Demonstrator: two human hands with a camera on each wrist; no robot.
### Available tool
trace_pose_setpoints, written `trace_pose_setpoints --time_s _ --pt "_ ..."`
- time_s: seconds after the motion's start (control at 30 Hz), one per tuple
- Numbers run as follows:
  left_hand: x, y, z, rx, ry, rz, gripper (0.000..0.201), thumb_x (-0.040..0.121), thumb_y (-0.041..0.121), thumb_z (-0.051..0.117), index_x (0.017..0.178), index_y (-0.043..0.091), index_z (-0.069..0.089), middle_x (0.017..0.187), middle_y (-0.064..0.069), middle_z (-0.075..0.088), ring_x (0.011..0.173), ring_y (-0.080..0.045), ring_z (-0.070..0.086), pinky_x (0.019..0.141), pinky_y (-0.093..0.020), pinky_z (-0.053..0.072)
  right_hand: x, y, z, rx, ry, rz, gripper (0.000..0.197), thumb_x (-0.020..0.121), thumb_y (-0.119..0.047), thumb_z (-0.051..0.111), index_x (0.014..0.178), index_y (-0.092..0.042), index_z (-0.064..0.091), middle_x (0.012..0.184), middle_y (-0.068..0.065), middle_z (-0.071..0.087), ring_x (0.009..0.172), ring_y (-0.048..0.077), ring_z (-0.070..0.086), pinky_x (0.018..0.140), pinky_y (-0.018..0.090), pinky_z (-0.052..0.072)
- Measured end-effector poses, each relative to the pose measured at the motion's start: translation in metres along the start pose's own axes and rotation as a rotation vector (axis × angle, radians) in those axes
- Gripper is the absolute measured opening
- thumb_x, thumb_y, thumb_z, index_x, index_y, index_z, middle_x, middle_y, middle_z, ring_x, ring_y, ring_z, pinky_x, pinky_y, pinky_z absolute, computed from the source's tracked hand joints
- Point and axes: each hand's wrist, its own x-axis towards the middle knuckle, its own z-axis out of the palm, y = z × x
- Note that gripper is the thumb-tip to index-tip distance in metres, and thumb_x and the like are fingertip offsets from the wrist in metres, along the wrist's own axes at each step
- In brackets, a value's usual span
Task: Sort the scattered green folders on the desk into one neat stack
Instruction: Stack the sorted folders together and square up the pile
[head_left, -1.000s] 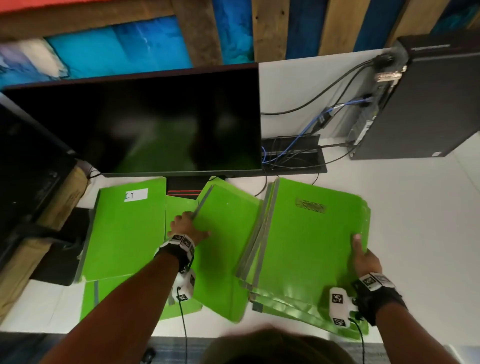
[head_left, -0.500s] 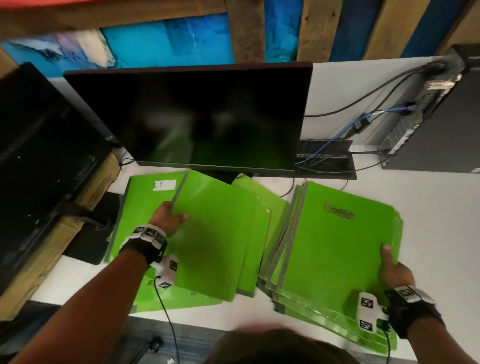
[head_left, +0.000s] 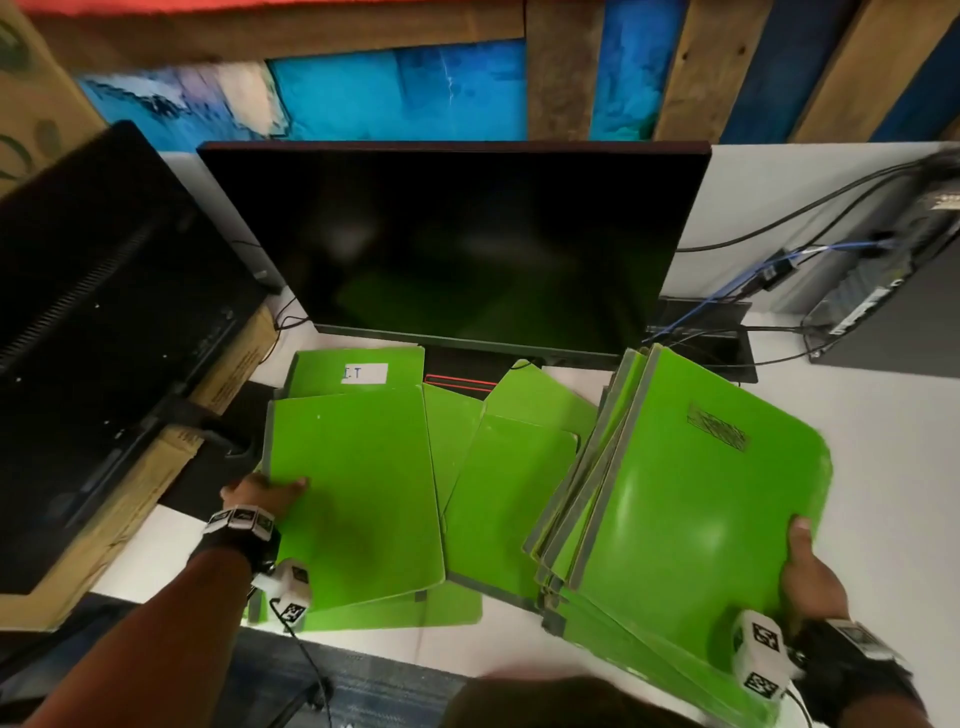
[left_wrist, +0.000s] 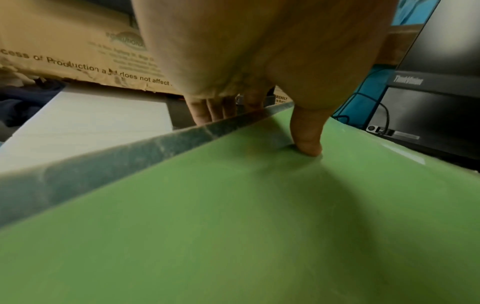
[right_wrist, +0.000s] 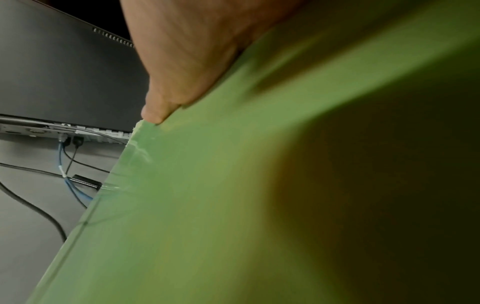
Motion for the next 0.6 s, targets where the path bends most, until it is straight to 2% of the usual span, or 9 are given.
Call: trace_pose_setpoints --time_s 0.03,0.13,0.23,0.3,0.37,0.43,0.5,0.57,0.6 --pt "0.003 0.0 0.001 0.004 -0.011 0.001 0.08 0.074 0.054 0.071 0.136 0.006 0.051 0.146 -0.026 0.036 0.137 -0.04 0.032 0.113 -0.043 0.03 -0.003 -0.002 0.004 0.003 0.001 0.01 0.142 0.037 -0.102 0.001 0.1 0.012 0.058 0.113 0.04 0.053 0.088 0.037 0.048 0.089 0.045 0.04" --pt "0.005 0.001 0.0 0.067 -0.022 0.004 0.084 0.075 0.06 0.067 0.14 0.011 0.046 0.15 -0.026 0.027 0.137 -0.041 0.031 0.111 -0.047 0.03 -0.003 0.002 0.01 -0.039 -0.005 0.027 0.161 0.021 -0.104 -0.004 0.114 0.013 0.057 0.119 0.041 0.051 0.09 0.037 0.048 0.083 0.042 0.036" --pt "0.006 0.001 0.001 0.099 0.051 0.038 0.086 0.072 0.064 0.067 0.139 0.013 0.047 0.148 -0.023 0.029 0.138 -0.04 0.028 0.109 -0.051 0.031 0.006 0.011 0.01 -0.111 -0.027 0.031 0.161 0.024 -0.104 -0.006 0.117 0.012 0.057 0.12 0.04 0.052 0.088 0.036 0.047 0.084 0.043 0.038" --pt "0.005 0.001 0.003 0.031 0.137 0.074 0.095 0.068 0.059 0.073 0.142 0.012 0.038 0.146 -0.022 0.032 0.135 -0.042 0.035 0.108 -0.053 0.033 0.012 0.015 0.009 -0.135 -0.012 0.033 0.159 0.026 -0.104 -0.003 0.116 0.012 0.057 0.12 0.04 0.052 0.09 0.038 0.05 0.084 0.043 0.038" --pt "0.007 0.0 0.006 -0.124 0.151 0.093 0.103 0.066 0.048 0.081 0.146 0.016 0.025 0.144 -0.023 0.038 0.128 -0.045 0.045 0.106 -0.053 0.038 0.015 0.011 0.008 -0.172 0.003 0.029 0.161 0.02 -0.105 -0.003 0.111 0.014 0.059 0.118 0.04 0.053 0.086 0.034 0.048 0.079 0.04 0.035" --pt "0.008 -0.003 0.007 -0.251 0.007 0.133 0.092 0.068 0.036 0.083 0.142 0.015 0.034 0.136 -0.023 0.052 0.117 -0.042 0.056 0.101 -0.049 0.044 0.014 0.002 0.007 -0.218 0.002 0.012 0.165 0.014 -0.104 -0.005 0.109 0.015 0.059 0.117 0.04 0.054 0.085 0.032 0.047 0.077 0.039 0.034" --pt "0.011 -0.009 0.007 -0.367 -0.106 0.15 0.07 0.071 0.025 0.083 0.13 0.006 0.049 0.126 -0.021 0.061 0.107 -0.037 0.063 0.095 -0.047 0.05 0.016 -0.004 0.006 -0.252 -0.011 0.005 0.168 0.01 -0.103 -0.005 0.11 0.015 0.059 0.118 0.04 0.054 0.09 0.037 0.052 0.081 0.041 0.037" --pt "0.004 -0.013 0.006 -0.491 -0.071 0.142 0.055 0.076 0.015 0.079 0.123 0.001 0.052 0.117 -0.02 0.064 0.103 -0.036 0.064 0.087 -0.042 0.052 0.02 -0.005 0.005 -0.262 0.006 0.015 0.167 0.011 -0.103 -0.004 0.11 0.015 0.059 0.119 0.039 0.055 0.1 0.042 0.057 0.088 0.042 0.04" --pt "0.0 -0.014 0.005 -0.549 -0.049 0.146 0.05 0.078 0.012 0.076 0.121 0.001 0.052 0.113 -0.02 0.063 0.099 -0.036 0.064 0.082 -0.041 0.052 0.021 -0.006 0.004 -0.254 0.006 0.021 0.161 0.02 -0.104 -0.003 0.11 0.014 0.06 0.119 0.039 0.055 0.101 0.041 0.057 0.089 0.041 0.041"
